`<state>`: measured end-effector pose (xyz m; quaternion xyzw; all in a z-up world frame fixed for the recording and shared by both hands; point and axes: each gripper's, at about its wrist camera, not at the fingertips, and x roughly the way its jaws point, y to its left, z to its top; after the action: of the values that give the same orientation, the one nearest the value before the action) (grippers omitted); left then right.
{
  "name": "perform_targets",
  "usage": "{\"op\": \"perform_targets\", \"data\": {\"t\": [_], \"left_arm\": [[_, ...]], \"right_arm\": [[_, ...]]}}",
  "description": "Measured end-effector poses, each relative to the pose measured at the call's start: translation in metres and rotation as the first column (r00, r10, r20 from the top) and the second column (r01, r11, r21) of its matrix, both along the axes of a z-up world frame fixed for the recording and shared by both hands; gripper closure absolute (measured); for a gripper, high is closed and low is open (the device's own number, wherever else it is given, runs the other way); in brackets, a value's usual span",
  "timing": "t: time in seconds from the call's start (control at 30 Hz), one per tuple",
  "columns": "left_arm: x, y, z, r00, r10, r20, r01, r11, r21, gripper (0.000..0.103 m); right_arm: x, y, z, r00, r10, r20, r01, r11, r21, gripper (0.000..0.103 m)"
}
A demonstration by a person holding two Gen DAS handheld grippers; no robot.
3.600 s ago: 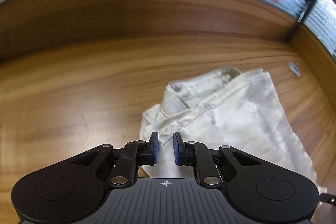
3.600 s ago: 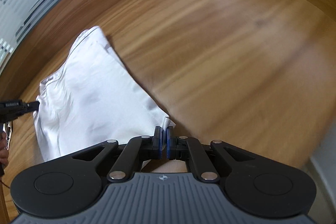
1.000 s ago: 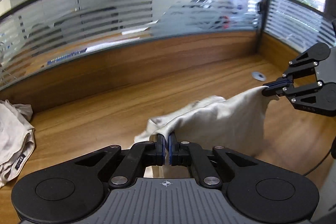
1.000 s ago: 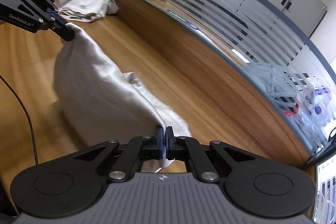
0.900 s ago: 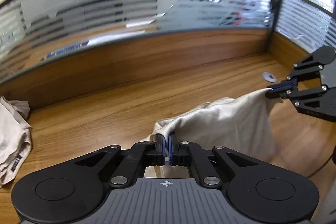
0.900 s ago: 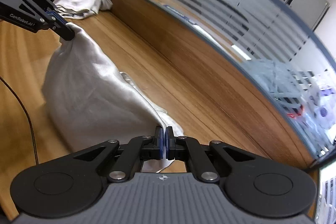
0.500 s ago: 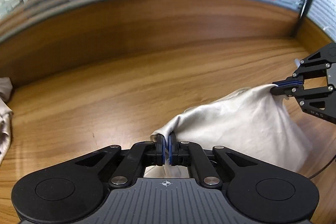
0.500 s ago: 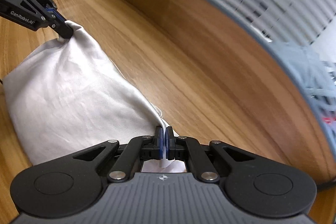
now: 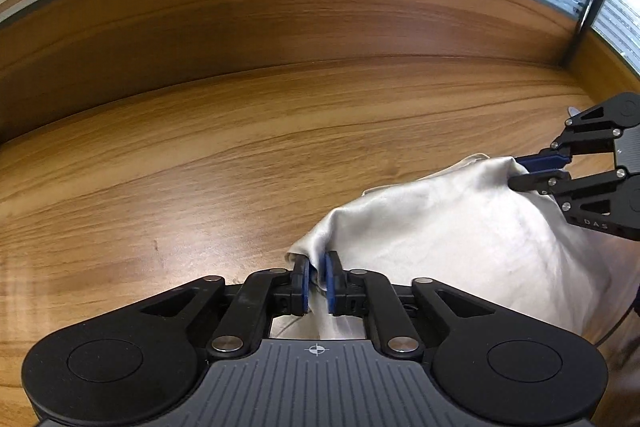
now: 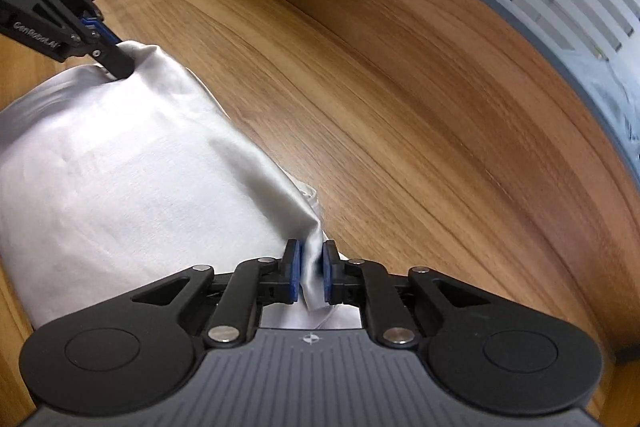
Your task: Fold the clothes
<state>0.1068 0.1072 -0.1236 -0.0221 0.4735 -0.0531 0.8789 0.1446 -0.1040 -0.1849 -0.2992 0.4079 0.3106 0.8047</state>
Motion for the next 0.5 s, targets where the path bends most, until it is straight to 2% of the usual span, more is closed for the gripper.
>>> {"op": "perform_targets", "data": {"t": [0.07, 0.13, 0.3, 0.43, 0.5], "left_arm": [[0.0, 0.004, 0.002, 1.0, 0.018, 0.006, -0.018, 1.0, -0.013, 0.083], [-0.001, 0.011, 0.005, 0.998, 0.055, 0.011, -0.054, 0.998, -0.044, 0.082], [-0.018, 0.029, 0.023, 0.988, 0.154, 0.021, -0.15, 0.98, -0.13, 0.08], [-0.035, 0.037, 0.036, 0.978, 0.208, 0.006, -0.203, 0.962, -0.183, 0.073], [-0.043, 0.04, 0.04, 0.973, 0.23, -0.009, -0.226, 0.952, -0.206, 0.072]], "right_arm": [[0.003, -0.001, 0.0, 1.0, -0.027, 0.003, 0.027, 1.0, -0.004, 0.077], [0.007, -0.007, 0.004, 0.997, -0.077, -0.005, 0.077, 0.997, 0.016, 0.071], [0.008, -0.023, 0.027, 0.982, -0.189, -0.018, 0.189, 0.978, 0.085, 0.069], [-0.006, -0.03, 0.049, 0.977, -0.212, -0.032, 0.215, 0.968, 0.128, 0.067], [-0.02, -0.028, 0.061, 0.978, -0.203, -0.039, 0.207, 0.968, 0.146, 0.064]]}}
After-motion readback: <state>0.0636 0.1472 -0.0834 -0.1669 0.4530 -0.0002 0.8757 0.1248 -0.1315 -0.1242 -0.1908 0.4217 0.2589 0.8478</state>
